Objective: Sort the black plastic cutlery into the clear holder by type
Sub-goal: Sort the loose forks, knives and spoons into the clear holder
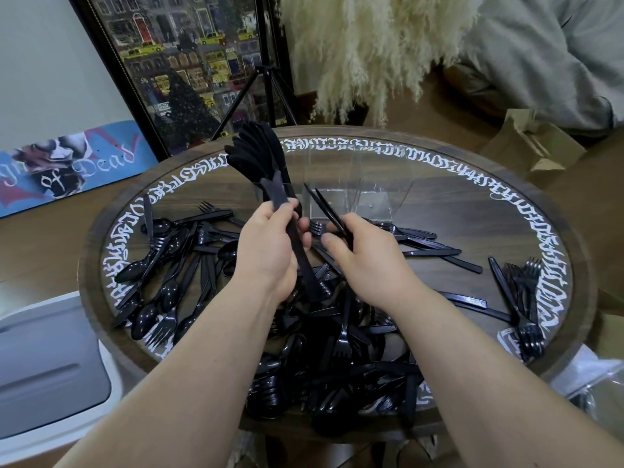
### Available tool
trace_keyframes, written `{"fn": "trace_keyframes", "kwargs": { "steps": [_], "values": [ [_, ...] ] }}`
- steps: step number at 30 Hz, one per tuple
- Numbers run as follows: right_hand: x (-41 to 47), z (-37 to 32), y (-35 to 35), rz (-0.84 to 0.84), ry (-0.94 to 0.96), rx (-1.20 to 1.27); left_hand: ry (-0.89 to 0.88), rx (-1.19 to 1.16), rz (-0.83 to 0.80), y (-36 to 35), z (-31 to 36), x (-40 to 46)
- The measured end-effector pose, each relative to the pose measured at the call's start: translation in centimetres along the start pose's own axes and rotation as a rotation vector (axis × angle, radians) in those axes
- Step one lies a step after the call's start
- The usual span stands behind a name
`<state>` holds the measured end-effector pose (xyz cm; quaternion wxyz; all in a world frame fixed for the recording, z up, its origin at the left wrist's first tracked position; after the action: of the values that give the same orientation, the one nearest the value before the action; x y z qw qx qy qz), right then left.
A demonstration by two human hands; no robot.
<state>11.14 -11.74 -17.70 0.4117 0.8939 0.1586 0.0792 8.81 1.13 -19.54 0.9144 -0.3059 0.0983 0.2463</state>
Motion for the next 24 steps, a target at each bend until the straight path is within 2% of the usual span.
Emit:
{"fn": "trace_keyframes", "kwargs": {
  "steps": [4, 9, 12, 16, 19, 24],
  "values": [
    [0.1, -0.1, -0.3, -0.007, -0.018, 0.089, 0.051, -0.049, -0.086, -1.1, -0.5, -0.6],
    [0.1, 0.1, -0.4, -0.03, -0.045, 0.176, 0.064, 0.045, -0.157, -1.5, -1.0, -0.8],
    [0.3, 0.6, -0.2, -0.035, -0.094, 0.206, 0.054, 0.095, -0.084, -1.0, -0.8, -0.7],
    [0.3, 1.2, -0.2, -0.063, -0.147, 0.201, -0.045, 0.296, 0.052, 0.4, 0.4, -0.4],
    [0.3, 0.8, -0.1, -0.064, -0.089, 0.101, -0.059, 0.304, 0.024, 0.4, 0.5, -0.2],
    [0.5, 0.7, 0.1, -0.028, -0.049, 0.0, 0.02, 0.265, 0.014, 0.5, -0.2, 0.0]
  ]
}}
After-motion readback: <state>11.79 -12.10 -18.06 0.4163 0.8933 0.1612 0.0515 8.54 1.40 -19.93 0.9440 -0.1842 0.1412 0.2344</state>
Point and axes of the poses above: each hand's wrist, its own x-axis towards the middle knuckle, its own y-axis out of the back of the hand, z = x × y, the point moved 8 cm from there along x, towards the middle knuckle, and after that the axes turned 7 degrees about -x, right-handed, at the moved point
